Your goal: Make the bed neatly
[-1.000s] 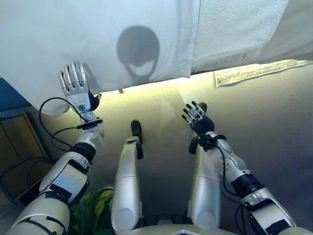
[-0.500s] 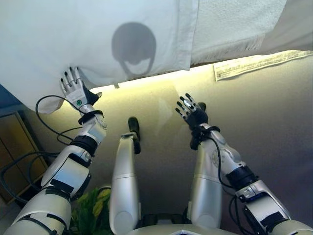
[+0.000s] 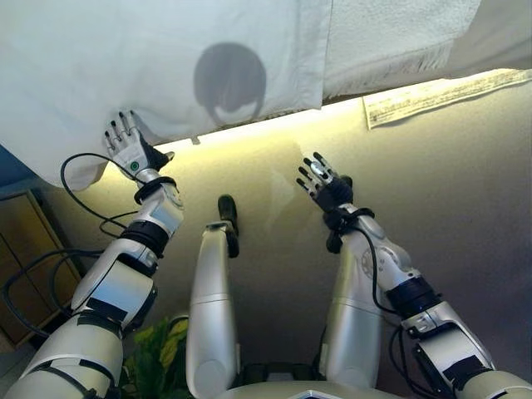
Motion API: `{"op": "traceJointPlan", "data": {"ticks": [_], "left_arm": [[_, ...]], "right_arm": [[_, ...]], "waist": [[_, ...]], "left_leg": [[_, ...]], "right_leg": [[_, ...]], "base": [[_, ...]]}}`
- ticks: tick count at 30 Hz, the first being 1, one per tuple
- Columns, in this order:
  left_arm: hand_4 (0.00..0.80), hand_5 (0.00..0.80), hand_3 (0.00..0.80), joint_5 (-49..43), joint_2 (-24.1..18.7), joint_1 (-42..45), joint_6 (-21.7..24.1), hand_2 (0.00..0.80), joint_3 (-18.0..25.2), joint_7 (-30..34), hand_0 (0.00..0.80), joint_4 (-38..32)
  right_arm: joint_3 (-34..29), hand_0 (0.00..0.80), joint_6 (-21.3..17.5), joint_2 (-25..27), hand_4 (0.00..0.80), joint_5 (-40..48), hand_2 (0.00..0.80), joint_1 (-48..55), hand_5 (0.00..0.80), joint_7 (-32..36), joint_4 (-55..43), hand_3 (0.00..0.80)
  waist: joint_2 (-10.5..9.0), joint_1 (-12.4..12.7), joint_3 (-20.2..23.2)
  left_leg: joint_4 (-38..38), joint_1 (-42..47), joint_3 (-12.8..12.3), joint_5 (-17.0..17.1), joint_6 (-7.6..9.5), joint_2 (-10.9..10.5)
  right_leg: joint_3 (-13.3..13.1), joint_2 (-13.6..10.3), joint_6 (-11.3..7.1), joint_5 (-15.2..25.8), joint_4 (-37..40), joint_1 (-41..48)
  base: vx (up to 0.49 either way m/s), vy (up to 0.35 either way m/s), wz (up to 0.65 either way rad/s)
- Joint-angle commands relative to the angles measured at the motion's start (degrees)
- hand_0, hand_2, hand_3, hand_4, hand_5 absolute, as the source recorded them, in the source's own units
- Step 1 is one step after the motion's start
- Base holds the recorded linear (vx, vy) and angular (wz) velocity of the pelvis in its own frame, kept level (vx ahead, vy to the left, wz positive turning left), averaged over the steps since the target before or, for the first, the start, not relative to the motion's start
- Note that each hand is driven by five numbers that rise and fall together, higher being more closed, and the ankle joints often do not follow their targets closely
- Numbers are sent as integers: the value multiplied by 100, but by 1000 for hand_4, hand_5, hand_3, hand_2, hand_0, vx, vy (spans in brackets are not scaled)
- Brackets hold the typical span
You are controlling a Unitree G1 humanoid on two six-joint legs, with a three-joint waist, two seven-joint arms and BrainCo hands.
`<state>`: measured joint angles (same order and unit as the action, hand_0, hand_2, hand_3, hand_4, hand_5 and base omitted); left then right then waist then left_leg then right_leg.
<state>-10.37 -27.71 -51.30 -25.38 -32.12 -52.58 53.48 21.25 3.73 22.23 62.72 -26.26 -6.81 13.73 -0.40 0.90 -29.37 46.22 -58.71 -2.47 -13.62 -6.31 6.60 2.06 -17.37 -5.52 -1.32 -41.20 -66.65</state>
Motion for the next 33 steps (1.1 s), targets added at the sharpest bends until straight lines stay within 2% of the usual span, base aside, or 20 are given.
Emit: {"op": "traceJointPlan", "data": {"ticks": [1,4,6,14,16,19,26,33], "left_arm": [[0,0,0,-382,-356,-129,-427,0,324,-595,0,75],[0,0,0,-197,-447,-200,-419,0,350,-1244,0,53],[0,0,0,-144,-492,-259,-288,0,386,-1435,0,1],[0,0,0,-642,-378,-521,-206,0,165,-525,0,43],[0,0,0,-629,-346,-566,-254,0,82,-485,0,60],[0,0,0,-428,-388,-612,-89,0,49,-589,0,82],[0,0,0,-498,-427,-634,-54,0,67,-468,0,54],[0,0,0,-461,-365,-701,-118,0,43,-323,0,43]], "right_arm": [[37,0,-219,50,0,281,0,239,0,91,-594,0],[86,0,-329,82,0,371,0,241,0,119,-571,0],[109,0,-433,100,0,438,0,245,0,142,-547,0],[180,0,-663,9,0,530,0,127,0,163,-393,0],[180,0,-677,1,0,548,0,68,0,148,-384,0],[145,0,-739,51,0,597,0,19,0,194,-395,0],[35,0,-752,125,0,674,0,36,0,290,-506,0],[-34,0,-642,104,0,676,0,-46,0,74,-527,0]], "waist": [[61,137,-43],[42,150,-43],[40,164,-43],[0,170,-43],[-3,152,-43],[4,150,-43],[50,145,-43],[101,85,-43]], "left_leg": [[-882,-364,520,1423,-110,-142],[-913,-308,512,1416,-120,-135],[-936,-281,506,1406,-129,-137],[-866,-381,499,1413,-164,-191],[-833,-460,485,1427,-178,-188],[-773,-551,437,1381,-196,-167],[232,-1098,275,847,-167,-228],[617,-1279,211,686,-219,-144]], "right_leg": [[-103,-365,-895,1061,528,324],[-95,-363,-898,1092,597,371],[-81,-372,-900,1115,648,398],[-102,-349,-922,1259,651,318],[-117,-341,-930,1309,671,259],[-108,-359,-938,1285,681,205],[-281,-436,-895,961,-234,-203],[-445,-512,-896,887,-521,-397]], "base": [[8,-24,5],[3,-7,1],[8,-36,0],[0,-16,0],[0,0,0],[0,0,0],[-40,11,3],[16,41,-3]]}}
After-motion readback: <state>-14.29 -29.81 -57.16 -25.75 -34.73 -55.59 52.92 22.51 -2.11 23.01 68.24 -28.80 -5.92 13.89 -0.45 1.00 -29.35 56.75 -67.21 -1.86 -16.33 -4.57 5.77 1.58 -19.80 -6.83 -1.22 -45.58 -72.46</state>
